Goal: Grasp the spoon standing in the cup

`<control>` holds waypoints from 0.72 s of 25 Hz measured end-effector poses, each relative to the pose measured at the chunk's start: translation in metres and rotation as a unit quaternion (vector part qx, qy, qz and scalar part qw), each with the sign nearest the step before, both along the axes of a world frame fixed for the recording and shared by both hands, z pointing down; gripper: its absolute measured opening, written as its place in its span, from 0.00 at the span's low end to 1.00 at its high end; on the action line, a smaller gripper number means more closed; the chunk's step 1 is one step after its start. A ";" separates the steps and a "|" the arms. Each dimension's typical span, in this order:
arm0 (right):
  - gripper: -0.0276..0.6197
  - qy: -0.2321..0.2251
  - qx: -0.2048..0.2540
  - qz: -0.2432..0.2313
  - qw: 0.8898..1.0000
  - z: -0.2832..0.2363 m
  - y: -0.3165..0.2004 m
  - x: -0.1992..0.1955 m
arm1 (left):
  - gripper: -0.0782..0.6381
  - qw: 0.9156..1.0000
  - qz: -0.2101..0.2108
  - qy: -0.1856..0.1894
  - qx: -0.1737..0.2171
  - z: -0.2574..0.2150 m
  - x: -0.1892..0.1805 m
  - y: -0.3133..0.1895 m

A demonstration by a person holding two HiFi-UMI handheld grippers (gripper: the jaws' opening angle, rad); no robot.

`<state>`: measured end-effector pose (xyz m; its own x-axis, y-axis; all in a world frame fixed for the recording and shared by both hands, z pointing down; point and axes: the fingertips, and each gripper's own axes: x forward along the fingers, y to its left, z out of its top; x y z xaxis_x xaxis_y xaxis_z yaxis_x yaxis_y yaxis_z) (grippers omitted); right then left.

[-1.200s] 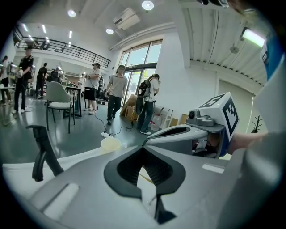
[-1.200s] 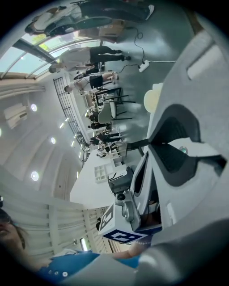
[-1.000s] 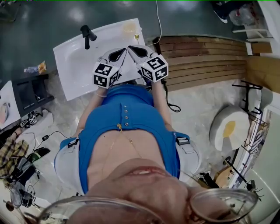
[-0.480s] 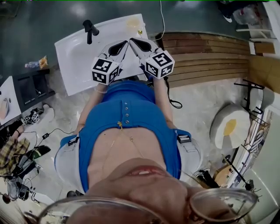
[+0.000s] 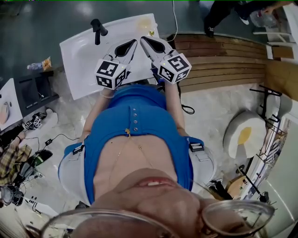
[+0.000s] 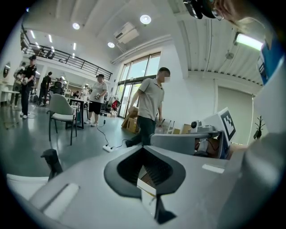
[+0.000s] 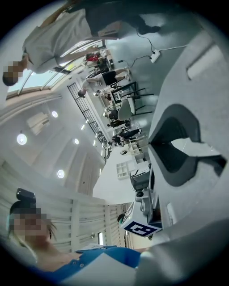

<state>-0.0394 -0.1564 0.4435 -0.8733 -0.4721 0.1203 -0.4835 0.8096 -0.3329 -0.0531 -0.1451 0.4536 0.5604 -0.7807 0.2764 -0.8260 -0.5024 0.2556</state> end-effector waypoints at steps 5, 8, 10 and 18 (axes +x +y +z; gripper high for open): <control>0.05 -0.001 0.023 -0.003 1.000 -0.019 0.007 0.006 | 0.11 1.000 0.000 0.007 0.018 -0.019 0.006 0.004; 0.05 0.000 0.032 -0.001 0.999 -0.018 0.004 0.001 | 0.11 1.000 0.000 0.011 0.025 -0.018 0.001 0.001; 0.05 0.001 0.040 -0.001 0.999 -0.021 0.004 0.002 | 0.11 0.999 0.001 0.014 0.029 -0.019 0.001 0.000; 0.05 0.000 0.084 -0.003 0.996 -0.032 0.012 0.002 | 0.11 0.999 0.004 0.024 0.044 -0.027 0.001 0.005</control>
